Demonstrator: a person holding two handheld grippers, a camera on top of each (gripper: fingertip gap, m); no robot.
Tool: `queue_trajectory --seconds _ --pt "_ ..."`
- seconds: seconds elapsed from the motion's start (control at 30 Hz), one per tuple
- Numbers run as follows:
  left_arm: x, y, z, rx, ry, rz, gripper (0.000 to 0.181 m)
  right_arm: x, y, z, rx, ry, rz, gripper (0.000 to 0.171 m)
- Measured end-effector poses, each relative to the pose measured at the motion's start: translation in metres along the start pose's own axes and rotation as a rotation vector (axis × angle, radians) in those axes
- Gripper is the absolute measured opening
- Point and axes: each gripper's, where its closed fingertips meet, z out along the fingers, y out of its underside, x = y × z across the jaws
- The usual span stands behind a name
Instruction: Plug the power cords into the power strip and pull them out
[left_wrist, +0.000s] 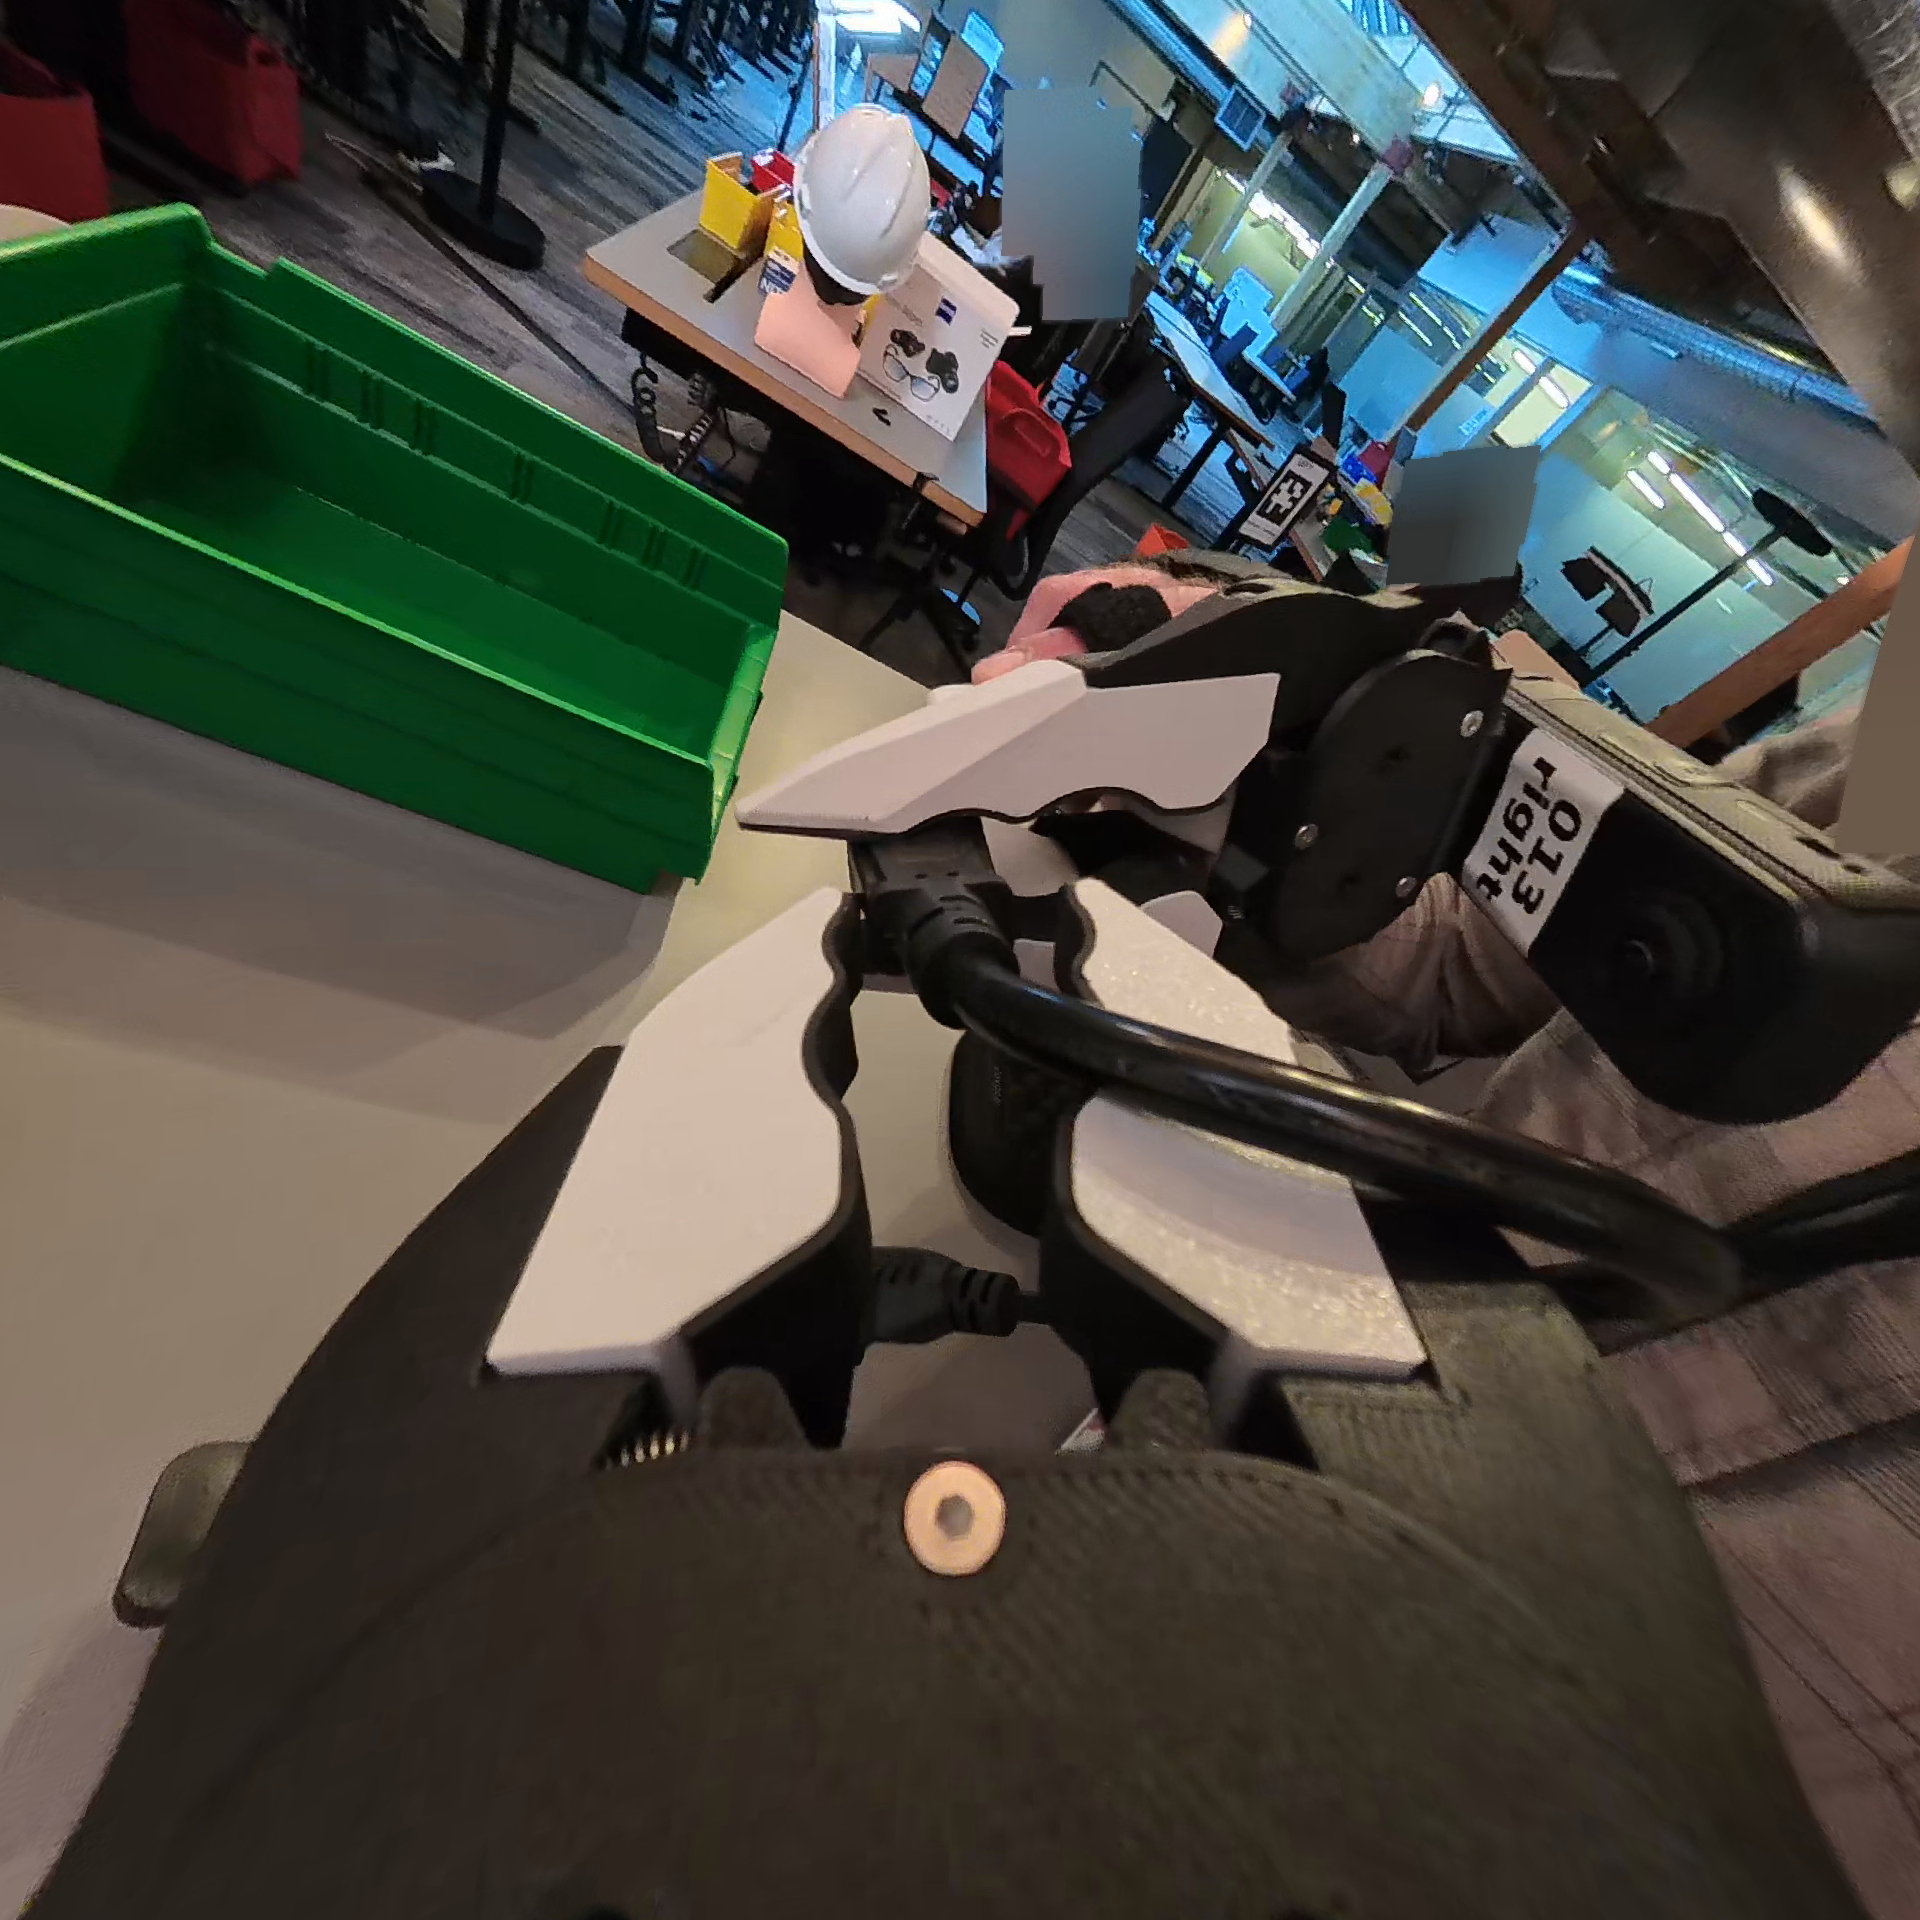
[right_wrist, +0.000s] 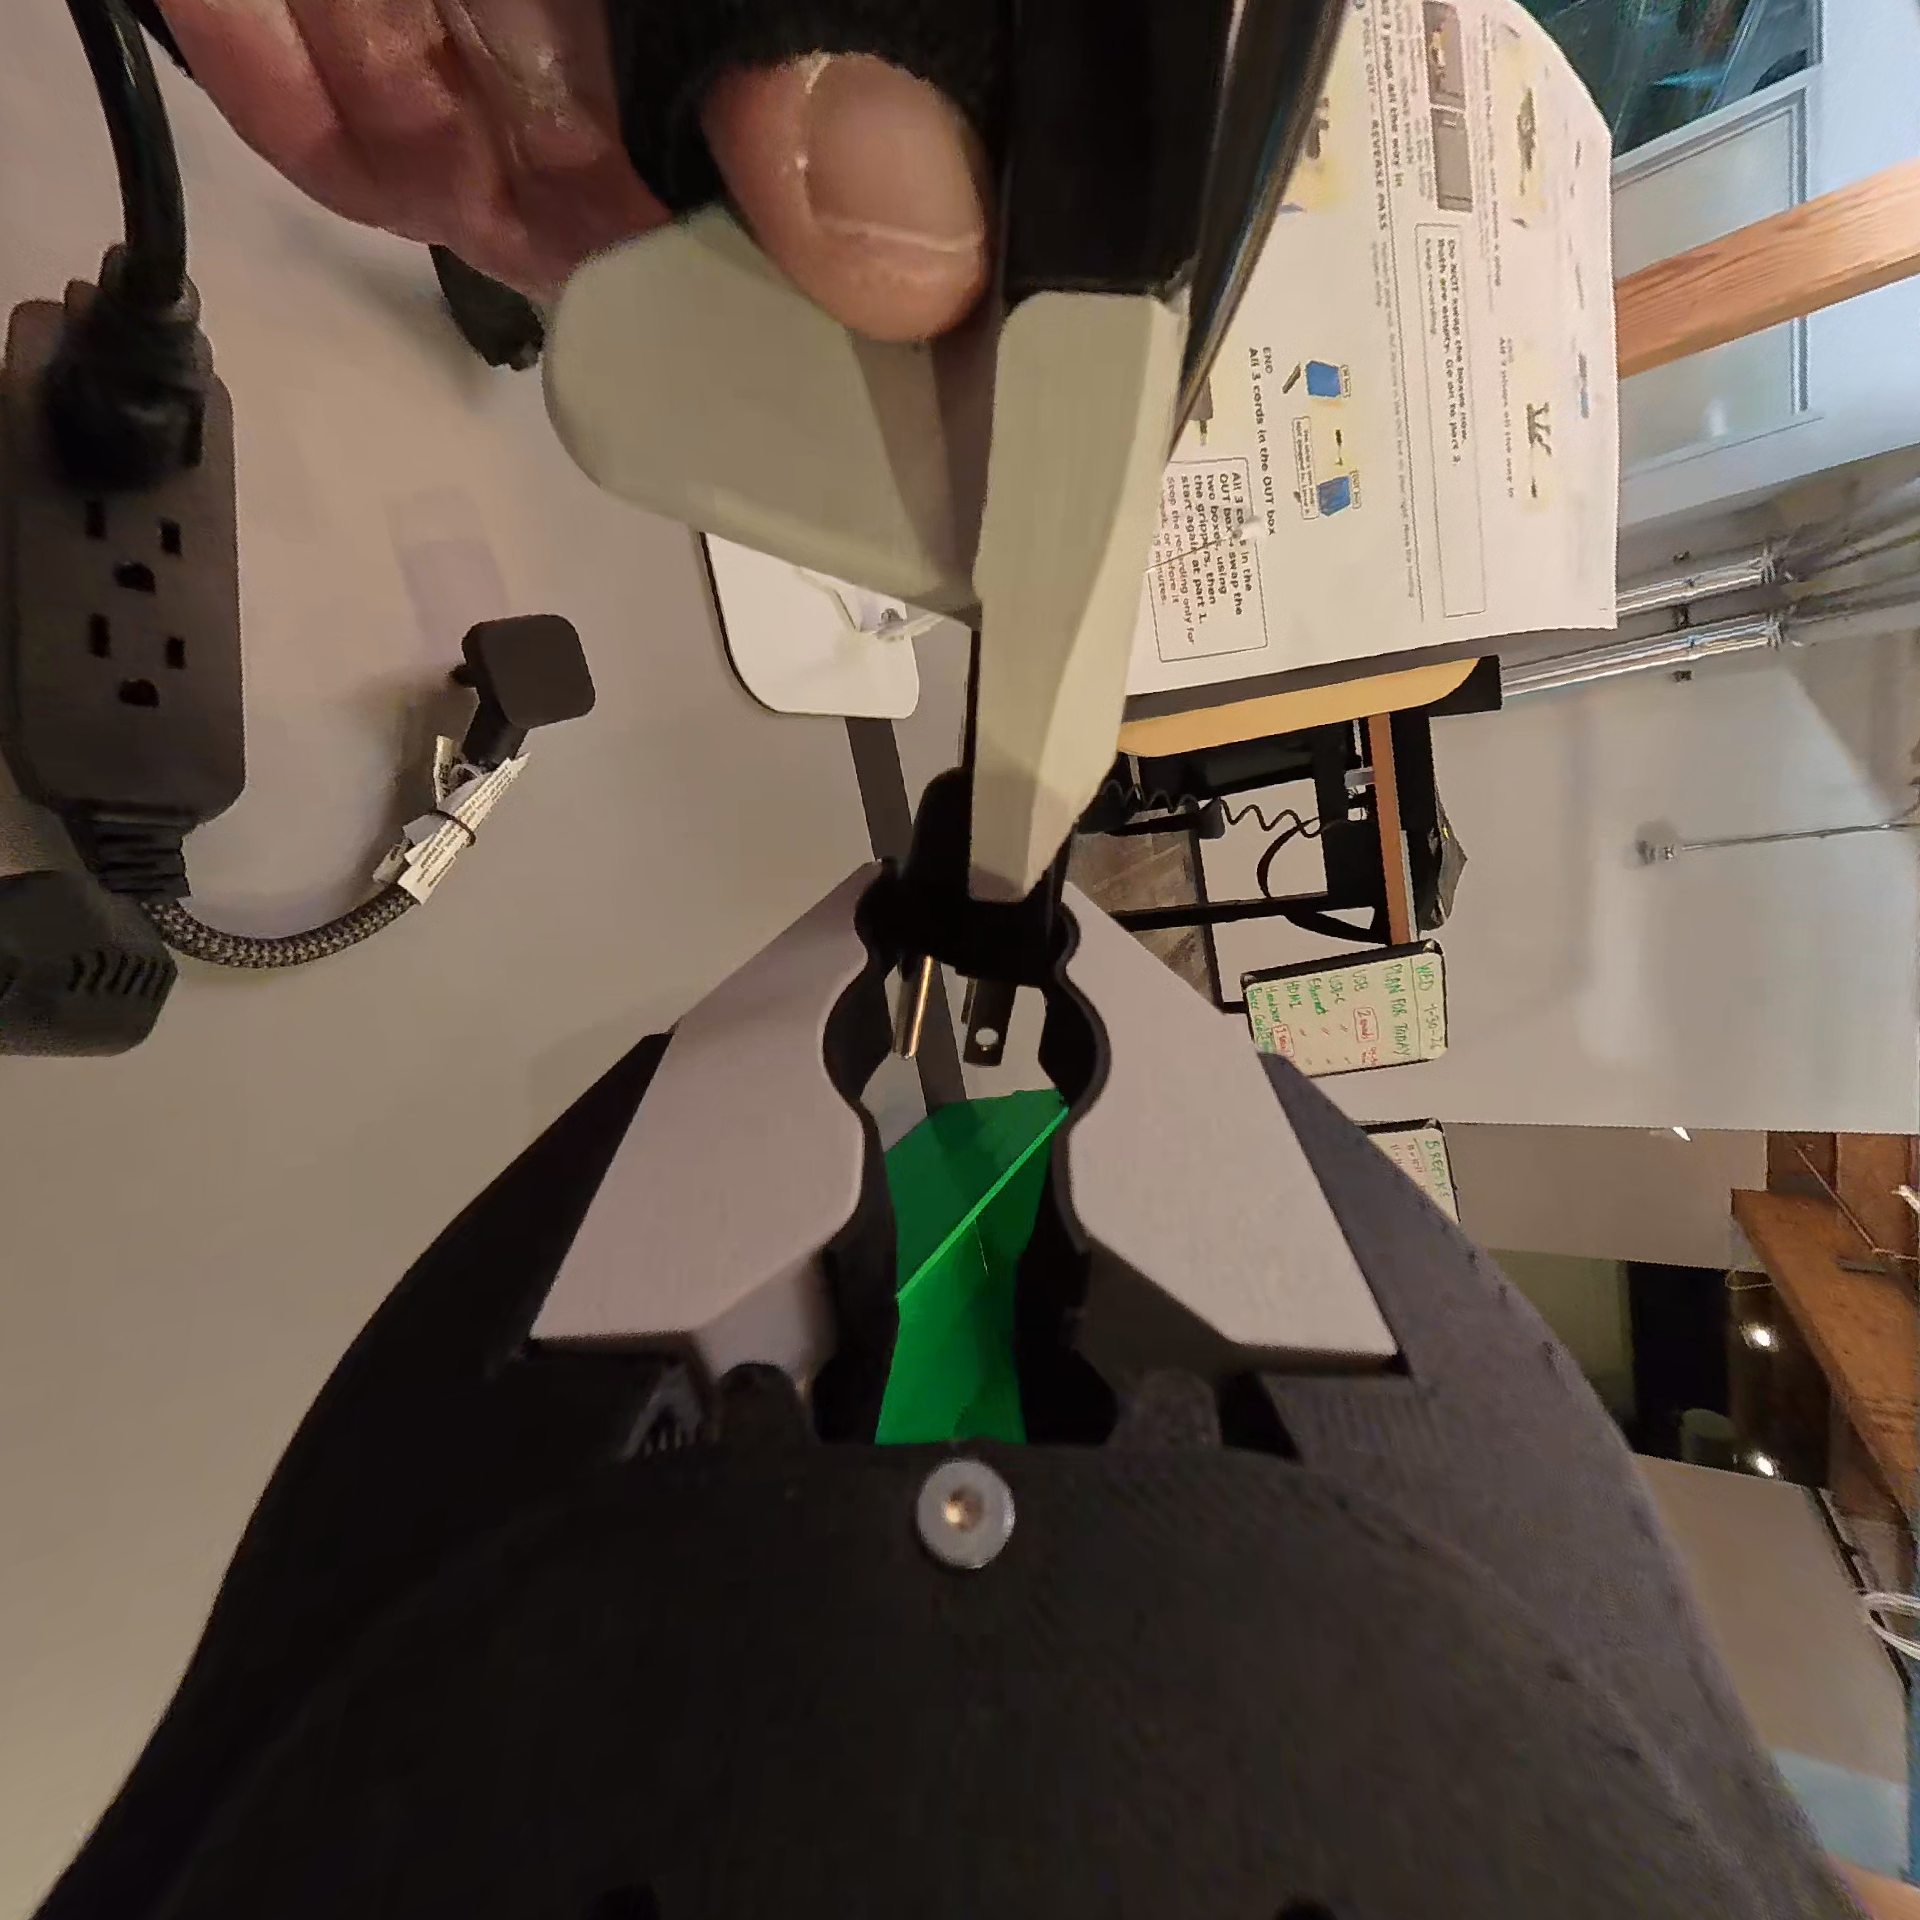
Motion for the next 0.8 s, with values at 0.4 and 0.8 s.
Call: queue_trajectory --seconds 0.4,0.8 --pt "-0.016 0.003 0.011 0.064 -0.094 -0.012 0.025 -0.005 0.004 0.006 -0.061 0.01 -0.002 0.022" --pt "-0.006 -0.006 -0.004 0.125 0.035 -0.038 0.024 0.003 -0.007 -0.012 0.194 -0.127 0.383 0.043"
